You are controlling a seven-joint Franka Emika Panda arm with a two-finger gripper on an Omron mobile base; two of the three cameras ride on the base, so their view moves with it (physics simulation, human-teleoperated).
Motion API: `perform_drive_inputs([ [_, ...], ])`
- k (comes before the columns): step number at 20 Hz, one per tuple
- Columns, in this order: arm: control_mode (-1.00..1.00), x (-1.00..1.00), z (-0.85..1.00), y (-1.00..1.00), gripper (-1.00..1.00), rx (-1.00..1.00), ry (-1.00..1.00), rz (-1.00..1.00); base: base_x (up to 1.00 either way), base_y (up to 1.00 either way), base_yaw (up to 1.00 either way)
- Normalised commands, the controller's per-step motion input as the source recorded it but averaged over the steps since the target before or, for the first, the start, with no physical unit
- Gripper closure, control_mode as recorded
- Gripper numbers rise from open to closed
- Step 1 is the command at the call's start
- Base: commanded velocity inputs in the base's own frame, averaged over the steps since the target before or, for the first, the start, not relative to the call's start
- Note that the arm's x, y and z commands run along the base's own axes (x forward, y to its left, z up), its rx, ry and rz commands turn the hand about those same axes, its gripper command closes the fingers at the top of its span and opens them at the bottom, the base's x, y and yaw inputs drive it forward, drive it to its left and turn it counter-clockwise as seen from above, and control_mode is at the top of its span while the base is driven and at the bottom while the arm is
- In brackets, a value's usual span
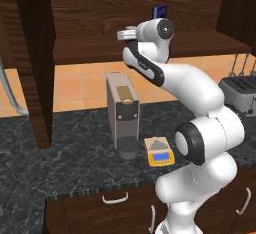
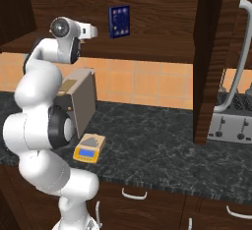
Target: Pick the canned food and place it on the digital scale for weighing, and close the cabinet.
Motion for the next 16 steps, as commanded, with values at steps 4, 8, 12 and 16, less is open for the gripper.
perform_drive_inputs([
  [4, -1.00, 0.38, 0.00, 0.00, -1.00, 0.00, 0.00, 0.00, 0.00, 0.00, 0.00],
  [8, -1.00, 0.35, -0.03, 0.04, 1.00, 0.00, 0.00, 0.00, 0.00, 0.00, 0.00],
  [12, -1.00, 0.07, -0.03, 0.06, 1.00, 0.00, 0.00, 0.00, 0.00, 0.00, 0.00],
  [16, -1.00, -0.09, -0.07, 0.02, 1.00, 0.00, 0.01, 0.05, 0.00, 0.00, 0.00],
])
